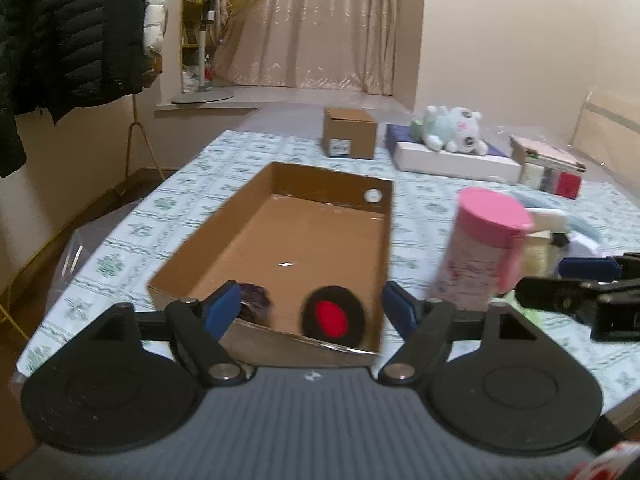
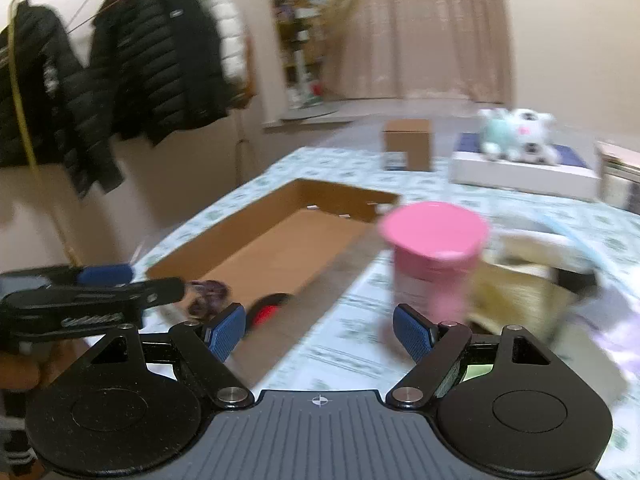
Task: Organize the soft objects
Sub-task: 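Carry the scrunchie and pad into the cardboard box and open both tools, then grasp the light green cloth with the left tool while the right tool moves toward the blue mask, then grasp the blue face mask with the right tool while the left tool holds the cloth, then carry the mask and green cloth into the cardboard box and open both tools, then withdraw both tools from the box back toward the remaining pile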
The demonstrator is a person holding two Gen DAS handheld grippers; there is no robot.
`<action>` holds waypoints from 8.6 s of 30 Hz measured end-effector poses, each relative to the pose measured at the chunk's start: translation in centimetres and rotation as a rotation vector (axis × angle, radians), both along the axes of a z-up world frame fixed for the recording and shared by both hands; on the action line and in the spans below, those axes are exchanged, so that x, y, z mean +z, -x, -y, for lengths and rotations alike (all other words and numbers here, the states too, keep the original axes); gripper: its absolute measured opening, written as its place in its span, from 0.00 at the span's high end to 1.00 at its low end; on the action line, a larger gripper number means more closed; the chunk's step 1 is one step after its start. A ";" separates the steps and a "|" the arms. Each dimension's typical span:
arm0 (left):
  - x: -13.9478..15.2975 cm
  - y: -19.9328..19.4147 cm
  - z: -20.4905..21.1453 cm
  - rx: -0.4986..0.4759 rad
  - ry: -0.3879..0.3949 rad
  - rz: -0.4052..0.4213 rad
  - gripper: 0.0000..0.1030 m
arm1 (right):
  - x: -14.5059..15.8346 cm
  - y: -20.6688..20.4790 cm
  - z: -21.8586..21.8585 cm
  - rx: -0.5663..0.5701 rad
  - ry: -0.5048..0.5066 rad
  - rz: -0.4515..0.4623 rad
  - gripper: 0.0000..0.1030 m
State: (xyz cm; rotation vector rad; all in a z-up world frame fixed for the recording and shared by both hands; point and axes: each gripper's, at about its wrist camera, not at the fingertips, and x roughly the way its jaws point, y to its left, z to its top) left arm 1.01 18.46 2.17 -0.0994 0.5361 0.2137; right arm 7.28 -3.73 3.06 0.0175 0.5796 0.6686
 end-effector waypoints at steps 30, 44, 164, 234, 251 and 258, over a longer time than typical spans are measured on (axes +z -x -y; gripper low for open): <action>-1.6 -3.0 17.1 -0.197 -0.081 -0.042 0.15 | 0.0 0.4 18.9 -0.375 -0.005 0.024 0.22; -4.8 -6.8 19.9 -0.255 -0.109 -0.085 0.16 | -1.7 -1.7 20.7 -0.400 0.006 -0.011 0.22; 3.0 -2.2 15.8 -0.286 0.022 0.042 0.93 | 12.0 2.1 16.3 -0.120 0.053 0.349 0.99; 0.3 -1.1 -3.5 0.025 0.100 -0.047 0.54 | 4.5 -2.5 -0.2 0.054 -0.087 0.123 0.33; 0.6 0.6 6.9 -0.036 0.094 -0.032 0.20 | 1.7 1.3 12.6 -0.187 -0.051 0.022 0.33; 0.7 0.0 9.0 -0.066 0.073 -0.031 0.18 | 1.3 1.6 15.4 -0.255 -0.062 0.001 0.33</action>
